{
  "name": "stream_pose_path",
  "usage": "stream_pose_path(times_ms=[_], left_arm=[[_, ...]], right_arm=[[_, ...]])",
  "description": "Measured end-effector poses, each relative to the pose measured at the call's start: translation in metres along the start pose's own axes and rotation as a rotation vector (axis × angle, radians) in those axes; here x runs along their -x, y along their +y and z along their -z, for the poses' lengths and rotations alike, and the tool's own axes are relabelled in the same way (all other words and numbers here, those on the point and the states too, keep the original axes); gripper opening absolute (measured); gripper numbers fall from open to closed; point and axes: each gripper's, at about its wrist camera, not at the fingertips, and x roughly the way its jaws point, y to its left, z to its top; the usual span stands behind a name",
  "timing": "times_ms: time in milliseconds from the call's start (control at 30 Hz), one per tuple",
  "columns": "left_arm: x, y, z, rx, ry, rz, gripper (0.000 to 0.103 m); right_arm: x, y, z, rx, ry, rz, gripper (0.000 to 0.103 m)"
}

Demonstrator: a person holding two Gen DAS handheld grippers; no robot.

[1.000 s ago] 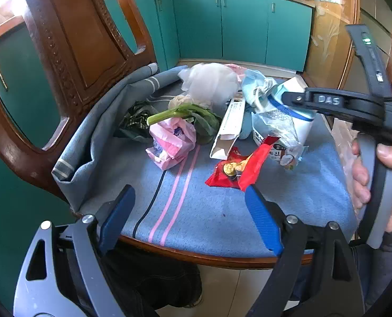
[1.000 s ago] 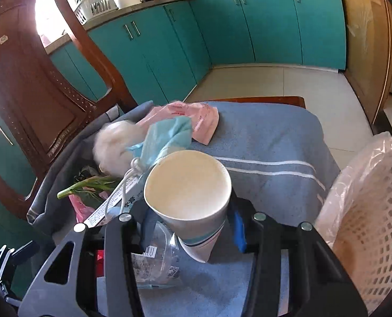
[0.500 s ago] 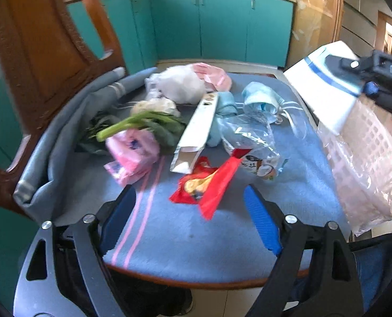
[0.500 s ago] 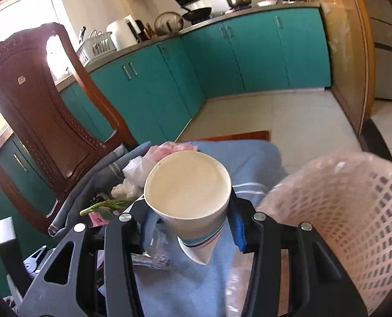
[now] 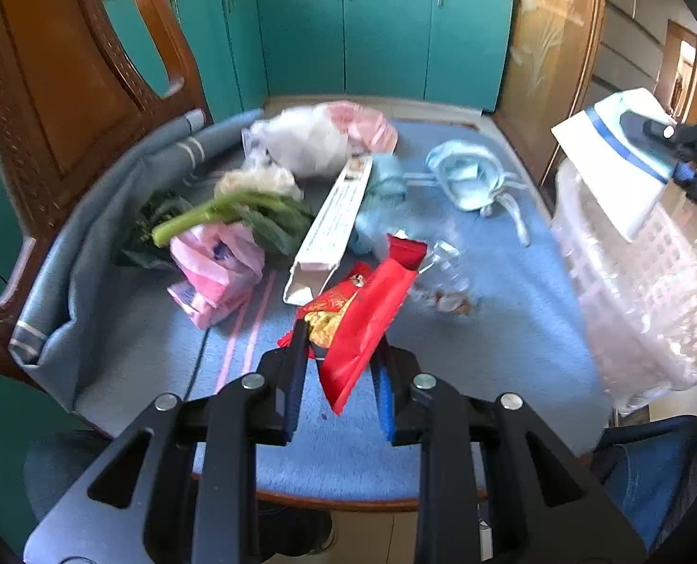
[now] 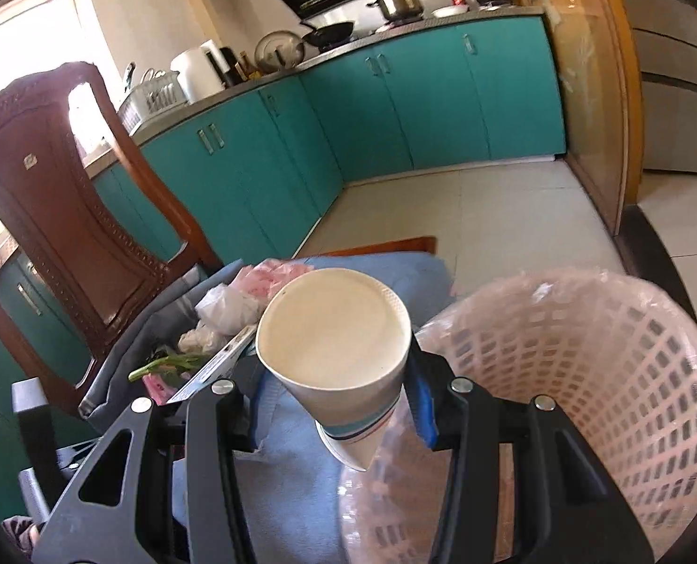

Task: Collect trash
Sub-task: 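Lift the paper cup toward the basket while the left gripper grasps the red wrapper, then drop the paper cup and red wrapper into the white basket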

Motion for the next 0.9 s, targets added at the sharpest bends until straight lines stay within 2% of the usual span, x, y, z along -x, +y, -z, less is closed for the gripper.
stream_pose_path(times_ms=[167, 267, 367, 667, 767, 900], left_arm=[[0.036, -0.002, -0.007, 0.0, -0.089, 0.053, 0.027], [0.052, -0.011, -0.016, -0.002, -0.134, 0.093, 0.027], [0.058, -0.027, -0.027, -0.013, -0.154, 0.17, 0.027], [0.037, -0.117, -0.051, -0.113, -0.119, 0.349, 0.027], [0.027, -0.145, -0.052, -0.151, -0.113, 0.414, 0.027], [0.007, -0.177, -0.056, -0.198, -0.072, 0.444, 0.031]], right_arm=[[0.016, -0.028, -0.002, -0.027, -0.048, 0.174, 0.047], [0.02, -0.046, -0.001, -0.061, -0.042, 0.233, 0.047], [0.021, -0.066, 0.002, -0.096, -0.021, 0.31, 0.047], [0.021, -0.106, 0.017, -0.18, 0.05, 0.412, 0.047], [0.028, -0.11, 0.018, -0.191, 0.033, 0.436, 0.047], [0.038, -0.118, 0.017, -0.224, -0.001, 0.444, 0.047]])
